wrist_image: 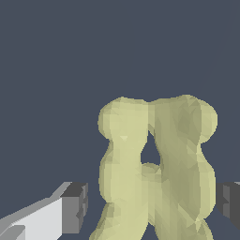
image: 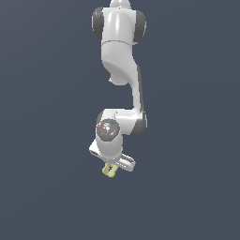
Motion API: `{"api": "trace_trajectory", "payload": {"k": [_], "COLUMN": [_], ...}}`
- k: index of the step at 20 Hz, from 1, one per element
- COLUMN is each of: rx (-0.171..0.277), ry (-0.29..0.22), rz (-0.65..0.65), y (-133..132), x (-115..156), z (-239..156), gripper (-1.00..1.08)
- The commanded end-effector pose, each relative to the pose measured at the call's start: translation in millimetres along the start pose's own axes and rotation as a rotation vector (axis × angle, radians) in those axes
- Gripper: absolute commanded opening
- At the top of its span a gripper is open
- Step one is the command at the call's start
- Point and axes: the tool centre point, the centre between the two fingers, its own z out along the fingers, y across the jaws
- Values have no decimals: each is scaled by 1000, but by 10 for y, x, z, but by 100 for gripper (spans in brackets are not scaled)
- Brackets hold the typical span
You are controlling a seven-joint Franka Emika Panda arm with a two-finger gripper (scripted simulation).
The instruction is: Pick up the object and move it to a goal position.
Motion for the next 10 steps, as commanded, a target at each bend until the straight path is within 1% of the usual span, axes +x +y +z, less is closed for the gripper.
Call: {"api": "trace_trajectory", "payload": {"k": [1, 5, 6, 10], "rx": [1, 1, 1, 1], "ry": [1, 1, 1, 1], "rz": [0, 0, 0, 0], "y": [-2, -6, -6, -6], "x": [6, 18, 18, 18], "z": [71, 73, 73, 73], "gripper": [100, 100, -100, -100]}}
